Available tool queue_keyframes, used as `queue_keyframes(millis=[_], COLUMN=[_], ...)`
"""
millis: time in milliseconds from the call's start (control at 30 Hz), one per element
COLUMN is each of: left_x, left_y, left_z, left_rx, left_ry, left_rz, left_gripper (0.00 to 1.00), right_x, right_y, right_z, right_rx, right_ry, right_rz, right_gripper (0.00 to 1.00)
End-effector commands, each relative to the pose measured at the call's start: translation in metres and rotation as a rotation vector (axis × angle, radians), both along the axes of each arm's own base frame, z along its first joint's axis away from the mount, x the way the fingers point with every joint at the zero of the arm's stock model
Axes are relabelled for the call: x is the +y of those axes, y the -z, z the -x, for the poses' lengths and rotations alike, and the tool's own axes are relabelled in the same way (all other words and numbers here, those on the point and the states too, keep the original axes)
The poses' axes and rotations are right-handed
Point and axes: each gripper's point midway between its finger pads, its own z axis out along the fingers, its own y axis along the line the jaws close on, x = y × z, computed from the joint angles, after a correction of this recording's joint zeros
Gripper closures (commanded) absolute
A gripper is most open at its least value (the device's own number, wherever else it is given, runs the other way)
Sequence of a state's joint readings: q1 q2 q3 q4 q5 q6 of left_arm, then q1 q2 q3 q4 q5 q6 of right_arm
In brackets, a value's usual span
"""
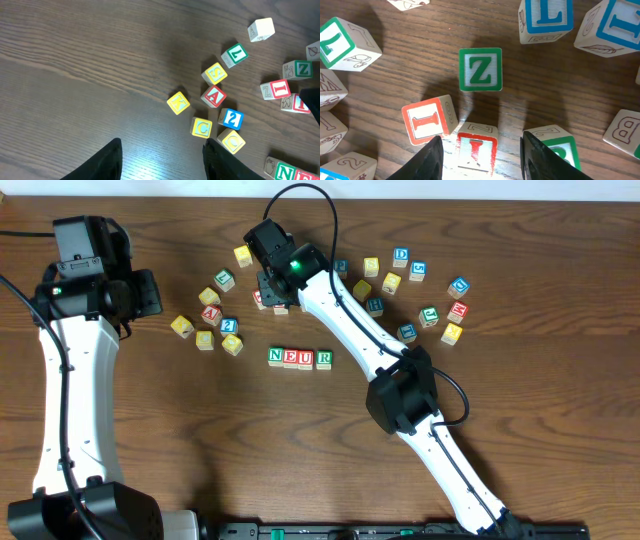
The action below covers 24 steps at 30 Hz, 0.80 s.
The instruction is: Spell out NEURIPS
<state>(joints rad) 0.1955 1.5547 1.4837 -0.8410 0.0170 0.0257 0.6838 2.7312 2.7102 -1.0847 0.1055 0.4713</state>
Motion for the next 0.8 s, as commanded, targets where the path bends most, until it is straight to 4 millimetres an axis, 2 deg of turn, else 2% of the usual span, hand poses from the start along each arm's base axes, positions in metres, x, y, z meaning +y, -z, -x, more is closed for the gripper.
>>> queue_keyframes(millis=[0,300,500,600,633,767], left_x=[0.001,0.001,0.001,0.001,0.001,0.001], left_y=[-0.010,-0.010,-0.010,-0.010,-0.010,-0.010], left_z=[0.001,0.001,0.001,0.001,0.001,0.001], left_rx=[-0.022,-0.022,-0.023,-0.023,-0.023,-0.023], left_ry=[-0.007,-0.007,-0.007,-0.006,-0.006,-0.007], left_rz=[-0.002,-0.002,-0.003,-0.003,-0.003,-0.003], left_gripper=[0.49,0.49,0.49,0.49,0.49,0.49], right_x=[0.003,0.001,0.004,0.004,0.004,0.004], right_y=[0.003,0.035,0.033,0.033,0.032,0.030], right_z=[0.003,0.017,0.013,0.010,0.010,0.009], right_rx=[0.014,0.080,0.062,0.056,0.051,0.045], right_ry=[0.010,-0.004,-0.006,-0.004,-0.019,-0.031], right_rz=[-0.010,0.024,0.011,0.006,0.011,0.014], right_gripper=[0.55,0.58,0.62,0.67,0.73,0.77])
